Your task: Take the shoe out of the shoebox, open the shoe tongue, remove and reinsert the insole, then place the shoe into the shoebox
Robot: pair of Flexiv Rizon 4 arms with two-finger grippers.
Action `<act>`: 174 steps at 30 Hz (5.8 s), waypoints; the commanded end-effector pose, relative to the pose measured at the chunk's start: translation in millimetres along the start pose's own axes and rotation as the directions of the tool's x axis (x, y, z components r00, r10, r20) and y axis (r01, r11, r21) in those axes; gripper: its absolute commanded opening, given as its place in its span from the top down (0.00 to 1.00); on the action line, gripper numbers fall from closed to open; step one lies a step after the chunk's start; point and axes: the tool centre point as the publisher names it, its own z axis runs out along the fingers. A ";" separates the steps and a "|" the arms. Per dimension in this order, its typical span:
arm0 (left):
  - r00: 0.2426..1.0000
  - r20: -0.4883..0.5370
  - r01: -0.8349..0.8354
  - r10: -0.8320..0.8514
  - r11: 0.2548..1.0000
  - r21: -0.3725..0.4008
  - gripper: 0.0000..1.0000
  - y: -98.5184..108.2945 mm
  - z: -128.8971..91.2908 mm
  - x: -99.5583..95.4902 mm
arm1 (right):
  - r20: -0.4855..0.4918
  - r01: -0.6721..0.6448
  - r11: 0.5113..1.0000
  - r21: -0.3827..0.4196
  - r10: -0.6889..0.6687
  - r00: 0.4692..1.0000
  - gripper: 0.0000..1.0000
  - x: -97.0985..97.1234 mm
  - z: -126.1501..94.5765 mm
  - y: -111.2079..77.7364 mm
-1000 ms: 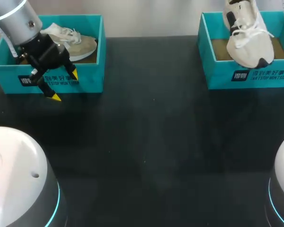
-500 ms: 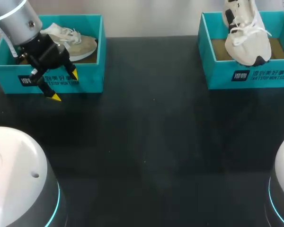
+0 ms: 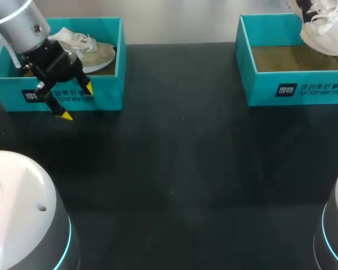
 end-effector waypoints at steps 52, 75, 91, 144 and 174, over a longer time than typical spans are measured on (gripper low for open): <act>1.000 -0.001 0.000 0.000 1.000 -0.002 0.00 0.5 0.0 -0.1 | 0.162 -0.958 -0.115 0.262 0.984 -0.074 1.00 91.7 34.7 -156.1; 1.000 -0.001 0.000 0.000 1.000 -0.002 0.00 0.5 0.0 -0.1 | 0.179 -0.953 -0.200 0.228 0.971 -0.161 1.00 107.1 38.2 -147.6; 1.000 -0.001 0.000 0.000 1.000 -0.002 0.00 0.5 0.0 -0.1 | 0.104 -0.935 -0.295 0.195 0.954 -0.280 1.00 156.3 83.4 -153.3; 1.000 -0.001 0.000 0.000 1.000 -0.002 0.00 0.5 0.0 -0.1 | 0.023 -0.917 -0.310 0.251 0.949 -0.314 1.00 196.2 185.2 -121.0; 1.000 -0.001 0.000 0.000 1.000 -0.002 0.00 0.5 0.0 -0.1 | 0.017 -0.909 -0.275 0.313 0.959 -0.284 1.00 221.9 230.7 -108.6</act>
